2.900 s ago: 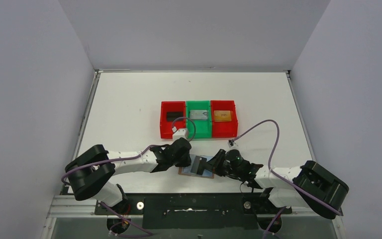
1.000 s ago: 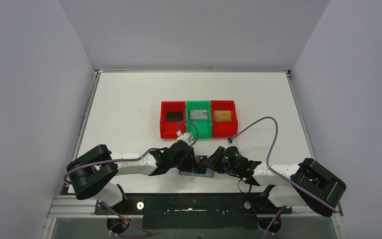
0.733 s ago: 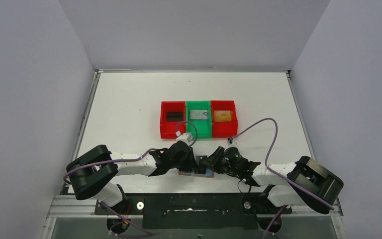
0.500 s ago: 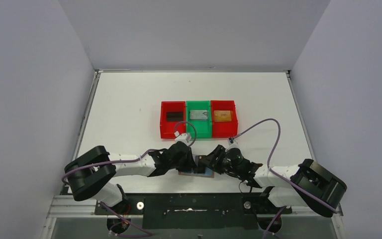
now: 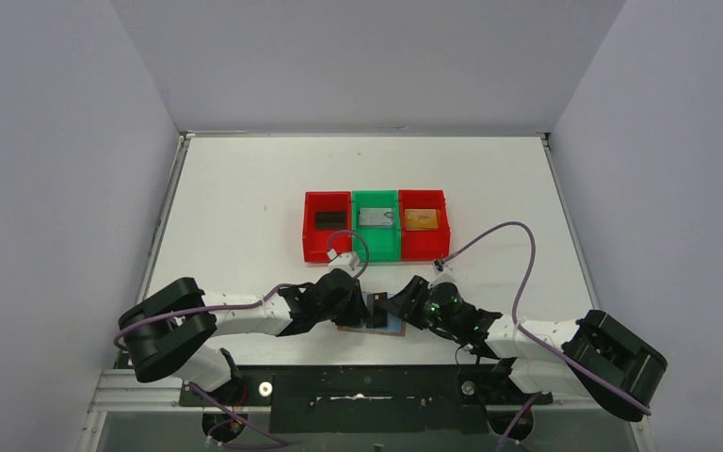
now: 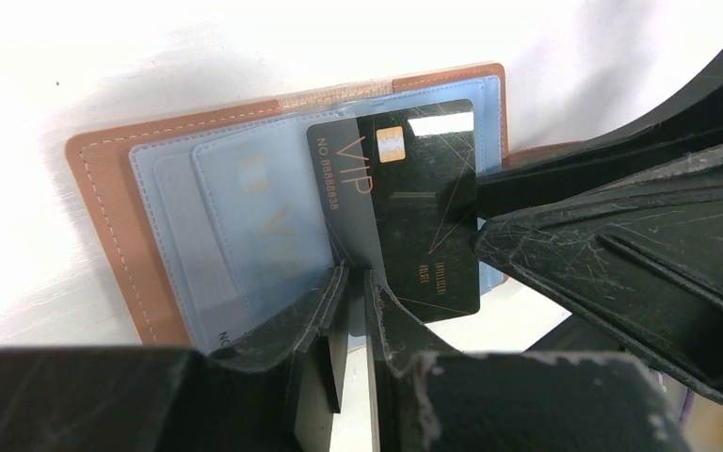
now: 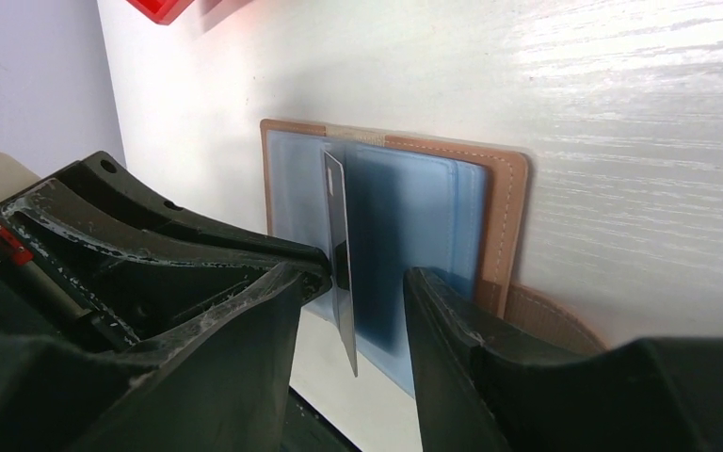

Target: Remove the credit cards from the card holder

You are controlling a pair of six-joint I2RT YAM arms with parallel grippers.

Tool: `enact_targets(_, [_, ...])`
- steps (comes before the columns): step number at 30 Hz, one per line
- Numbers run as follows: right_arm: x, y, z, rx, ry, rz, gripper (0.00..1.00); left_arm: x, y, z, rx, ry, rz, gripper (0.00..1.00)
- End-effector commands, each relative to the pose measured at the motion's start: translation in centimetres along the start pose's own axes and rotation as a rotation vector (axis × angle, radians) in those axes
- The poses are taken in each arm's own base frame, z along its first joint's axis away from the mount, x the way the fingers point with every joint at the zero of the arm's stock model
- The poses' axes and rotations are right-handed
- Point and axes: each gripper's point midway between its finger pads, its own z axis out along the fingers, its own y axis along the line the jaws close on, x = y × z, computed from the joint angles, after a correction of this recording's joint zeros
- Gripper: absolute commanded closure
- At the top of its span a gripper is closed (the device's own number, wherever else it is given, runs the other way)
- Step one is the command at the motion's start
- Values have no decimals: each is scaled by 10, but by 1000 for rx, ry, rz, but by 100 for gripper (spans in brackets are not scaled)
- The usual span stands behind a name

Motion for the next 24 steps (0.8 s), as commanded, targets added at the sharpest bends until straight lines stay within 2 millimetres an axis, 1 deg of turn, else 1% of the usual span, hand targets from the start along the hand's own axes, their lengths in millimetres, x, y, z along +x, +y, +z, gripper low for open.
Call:
enact_targets(1, [-3, 10, -4, -66, -32, -22, 55, 11, 20, -1, -69, 29, 20, 87])
enact_targets(4, [-2, 12, -6, -87, -25, -24, 57, 11, 20, 0, -73, 28, 19, 87])
enact_targets(6, [-1, 12, -6, -77, -18, -31, 63, 11, 20, 0, -73, 30, 19, 87])
enact_targets(9, [-2, 15, -6, -90, -20, -38, 68, 12, 20, 1, -72, 34, 19, 87])
enact_targets(18, [-5, 34, -3, -130, -9, -105, 69, 11, 20, 1, -76, 33, 23, 87])
enact_targets(24, [-4, 37, 1, -125, 8, -126, 75, 12, 21, 1, -81, 36, 24, 87])
